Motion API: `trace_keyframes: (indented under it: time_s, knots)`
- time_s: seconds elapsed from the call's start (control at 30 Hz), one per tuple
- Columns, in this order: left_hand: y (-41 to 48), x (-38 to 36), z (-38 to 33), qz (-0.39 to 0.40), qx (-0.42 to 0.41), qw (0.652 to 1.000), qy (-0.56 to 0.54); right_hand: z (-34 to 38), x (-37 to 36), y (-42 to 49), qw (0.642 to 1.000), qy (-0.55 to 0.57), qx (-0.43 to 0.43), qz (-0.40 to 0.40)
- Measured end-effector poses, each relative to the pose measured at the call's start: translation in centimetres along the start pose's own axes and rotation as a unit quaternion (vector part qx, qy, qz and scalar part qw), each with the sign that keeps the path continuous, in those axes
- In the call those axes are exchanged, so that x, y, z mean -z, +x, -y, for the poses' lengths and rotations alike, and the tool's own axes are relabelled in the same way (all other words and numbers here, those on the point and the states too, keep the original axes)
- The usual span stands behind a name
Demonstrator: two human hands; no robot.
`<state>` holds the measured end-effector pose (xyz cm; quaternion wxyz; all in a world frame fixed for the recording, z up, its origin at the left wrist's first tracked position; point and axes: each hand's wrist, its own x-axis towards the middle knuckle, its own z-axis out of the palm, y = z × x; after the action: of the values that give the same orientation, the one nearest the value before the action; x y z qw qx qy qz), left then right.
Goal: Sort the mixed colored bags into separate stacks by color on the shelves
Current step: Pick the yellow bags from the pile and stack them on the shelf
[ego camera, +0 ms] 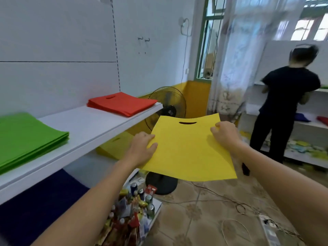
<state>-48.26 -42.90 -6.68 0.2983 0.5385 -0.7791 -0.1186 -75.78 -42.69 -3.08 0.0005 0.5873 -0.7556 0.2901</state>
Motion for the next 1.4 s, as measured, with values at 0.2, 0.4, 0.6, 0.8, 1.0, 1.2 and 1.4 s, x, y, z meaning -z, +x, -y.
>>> trace_keyframes:
  time_s: [0.2,0.4,0.6,0.8,1.0,1.2,1.4]
  knots:
    - [5.5,-7.3,-3.5,0.041,-0.009,0.999,-0.012,-7.9,1.0,3.1,0.997,-0.047,-0.06,0.008]
    - [12.4,-12.6,-5.1,0.082,-0.034,0.996,-0.014,-12.7,0.2,7.9,0.993,-0.06,-0.104,0.008]
    - [20.9,-17.5,-7.1,0.119,-0.064,0.991,-0.017,-16.7,-0.2,13.9,0.986,-0.067,-0.15,0.012]
    - [26.1,-23.1,-8.5,0.166,-0.069,0.983,-0.029,-21.9,-2.2,18.7,0.98,-0.034,-0.193,0.028]
    - [31.5,-29.0,-9.1,0.181,-0.032,0.982,-0.04,-26.5,-4.4,26.2,0.977,-0.022,-0.199,0.075]
    - [34.7,-33.3,-6.6,0.148,0.076,0.984,-0.059,-26.5,-8.3,35.4,0.983,-0.046,-0.113,0.137]
    - [31.7,-32.8,1.3,0.111,0.23,0.965,-0.06,-19.9,-18.7,39.4,0.969,-0.039,0.01,0.245]
